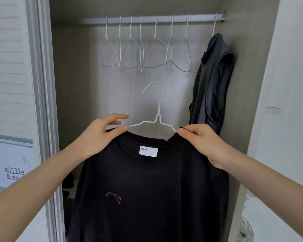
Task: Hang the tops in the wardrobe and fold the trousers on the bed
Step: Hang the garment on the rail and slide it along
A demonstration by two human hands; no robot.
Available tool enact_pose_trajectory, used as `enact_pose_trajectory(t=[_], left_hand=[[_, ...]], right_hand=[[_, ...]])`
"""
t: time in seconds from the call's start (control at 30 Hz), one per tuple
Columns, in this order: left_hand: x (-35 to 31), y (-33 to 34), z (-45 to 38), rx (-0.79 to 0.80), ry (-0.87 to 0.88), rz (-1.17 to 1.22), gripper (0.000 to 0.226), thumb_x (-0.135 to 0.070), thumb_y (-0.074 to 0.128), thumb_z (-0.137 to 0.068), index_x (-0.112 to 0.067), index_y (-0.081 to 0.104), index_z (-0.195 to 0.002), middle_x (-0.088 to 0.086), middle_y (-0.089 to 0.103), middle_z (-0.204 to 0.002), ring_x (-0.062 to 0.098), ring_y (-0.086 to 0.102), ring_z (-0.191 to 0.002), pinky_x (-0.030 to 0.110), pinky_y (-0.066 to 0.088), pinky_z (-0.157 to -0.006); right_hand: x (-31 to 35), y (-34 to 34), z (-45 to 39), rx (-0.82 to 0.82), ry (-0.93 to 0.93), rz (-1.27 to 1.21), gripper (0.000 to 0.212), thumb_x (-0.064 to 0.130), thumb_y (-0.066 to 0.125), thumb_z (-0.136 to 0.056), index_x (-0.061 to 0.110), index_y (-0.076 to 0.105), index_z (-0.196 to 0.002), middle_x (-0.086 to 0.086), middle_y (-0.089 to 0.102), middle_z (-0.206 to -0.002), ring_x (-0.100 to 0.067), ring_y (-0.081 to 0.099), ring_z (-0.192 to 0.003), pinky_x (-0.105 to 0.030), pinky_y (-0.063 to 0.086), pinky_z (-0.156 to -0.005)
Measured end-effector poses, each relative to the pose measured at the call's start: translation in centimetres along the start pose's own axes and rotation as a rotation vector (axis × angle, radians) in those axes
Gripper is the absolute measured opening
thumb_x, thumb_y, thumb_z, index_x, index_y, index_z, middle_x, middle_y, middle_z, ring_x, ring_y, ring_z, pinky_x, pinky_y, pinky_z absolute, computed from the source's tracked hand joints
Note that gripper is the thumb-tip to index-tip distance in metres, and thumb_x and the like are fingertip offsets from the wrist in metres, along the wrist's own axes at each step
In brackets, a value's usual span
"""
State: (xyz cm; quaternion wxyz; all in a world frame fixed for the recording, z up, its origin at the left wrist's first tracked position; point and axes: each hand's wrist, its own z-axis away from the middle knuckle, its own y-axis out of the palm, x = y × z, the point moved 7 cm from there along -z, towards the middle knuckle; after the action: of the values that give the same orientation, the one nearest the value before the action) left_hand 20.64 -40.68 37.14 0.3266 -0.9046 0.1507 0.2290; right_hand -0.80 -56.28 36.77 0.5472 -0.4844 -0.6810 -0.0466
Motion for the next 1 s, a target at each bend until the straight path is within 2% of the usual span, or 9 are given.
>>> enact_pose_trajectory(t=[0.03,0.1,0.2,0.33,0.43,0.57,0.73,0.9,1.0], left_hand=[[0.4,0.3,-0.3,0.028,0.003,-0.045,0.014,-0.029,0.060,-0.095,-0.033,0.070,-0.104,-0.018,0.071,-0.098,0.000,0.064,-0.097,0.020,0.048,-0.087],[0.9,0.3,-1.3,-0.029,0.000,-0.046,0.016,-0.027,0.058,-0.097,-0.031,0.071,-0.088,-0.011,0.070,-0.085,0.009,0.064,-0.084,0.020,0.047,-0.077],[0.8,0.1,-3.4,-0.131,-0.001,-0.011,0.020,-0.022,0.056,-0.098,-0.026,0.068,-0.082,-0.008,0.068,-0.079,0.010,0.061,-0.078,0.017,0.043,-0.072],[0.4,0.3,-6.4,-0.087,0.026,-0.013,0.022,-0.020,0.056,-0.098,-0.028,0.066,-0.080,-0.010,0.069,-0.082,0.008,0.061,-0.081,0.017,0.043,-0.073],[0.2,1.0,-9.1,-0.032,0.008,-0.054,0.020,-0.027,0.054,-0.099,-0.028,0.069,-0.085,-0.010,0.071,-0.092,0.014,0.063,-0.095,0.031,0.045,-0.094],[-0.9,2.0,-12.4,-0.085,-0.028,-0.242,0.024,-0.041,0.047,-0.100,-0.034,0.069,-0.092,-0.016,0.070,-0.102,0.013,0.058,-0.103,0.058,0.015,-0.114],[-3.4,5.4,-14.7,0.066,-0.024,-0.050,0.024,-0.028,0.051,-0.099,-0.015,0.072,-0.100,0.004,0.072,-0.105,0.024,0.062,-0.102,0.034,0.043,-0.092],[-7.5,8.5,-13.4,0.182,0.004,0.230,0.051,-0.021,0.058,-0.093,-0.021,0.048,-0.143,-0.005,0.052,-0.142,0.013,0.046,-0.133,0.023,0.035,-0.105],[-10.1,10.0,-11.4,0.339,0.089,0.369,0.044,-0.024,0.058,-0.095,-0.035,0.049,-0.137,-0.015,0.055,-0.135,0.009,0.049,-0.130,0.011,0.039,-0.095]], right_hand=[[0.4,-0.2,0.0,0.004,0.006,-0.024,0.055,0.035,0.056,-0.095,-0.020,0.050,-0.101,-0.038,0.059,-0.101,-0.014,0.040,-0.088,-0.060,0.038,-0.103],[1.0,-0.8,-0.2,0.039,0.002,-0.044,0.048,0.034,0.057,-0.095,-0.012,0.061,-0.102,-0.022,0.068,-0.104,-0.016,0.059,-0.090,-0.048,0.042,-0.106],[2.1,-1.9,-0.2,0.070,0.000,0.023,0.034,0.033,0.054,-0.097,0.006,0.073,-0.087,-0.006,0.073,-0.089,-0.017,0.068,-0.086,-0.030,0.052,-0.086],[3.0,-3.5,0.6,0.092,0.018,0.167,0.042,0.028,0.046,-0.100,-0.006,0.052,-0.077,-0.007,0.042,-0.074,-0.022,0.038,-0.070,-0.034,0.031,-0.065],[3.4,-3.2,1.5,0.131,0.074,-0.009,0.036,0.027,0.045,-0.102,0.004,0.067,-0.085,-0.007,0.059,-0.078,-0.021,0.052,-0.069,-0.026,0.041,-0.059],[6.0,-4.4,2.0,0.050,0.109,-0.260,0.026,0.022,0.054,-0.096,0.007,0.074,-0.100,-0.009,0.074,-0.098,-0.017,0.069,-0.083,-0.024,0.057,-0.068],[9.8,-6.6,1.9,-0.150,0.220,-0.240,0.025,0.020,0.058,-0.093,0.000,0.073,-0.094,-0.014,0.074,-0.090,-0.021,0.071,-0.069,-0.027,0.058,-0.057],[12.2,-8.7,1.7,-0.293,0.284,-0.133,0.021,0.014,0.057,-0.094,-0.003,0.065,-0.103,-0.016,0.073,-0.090,-0.023,0.069,-0.062,-0.033,0.059,-0.057],[12.9,-9.9,1.1,-0.364,0.309,-0.074,0.014,0.009,0.055,-0.094,-0.003,0.062,-0.097,-0.014,0.069,-0.076,-0.021,0.066,-0.050,-0.029,0.055,-0.044]])
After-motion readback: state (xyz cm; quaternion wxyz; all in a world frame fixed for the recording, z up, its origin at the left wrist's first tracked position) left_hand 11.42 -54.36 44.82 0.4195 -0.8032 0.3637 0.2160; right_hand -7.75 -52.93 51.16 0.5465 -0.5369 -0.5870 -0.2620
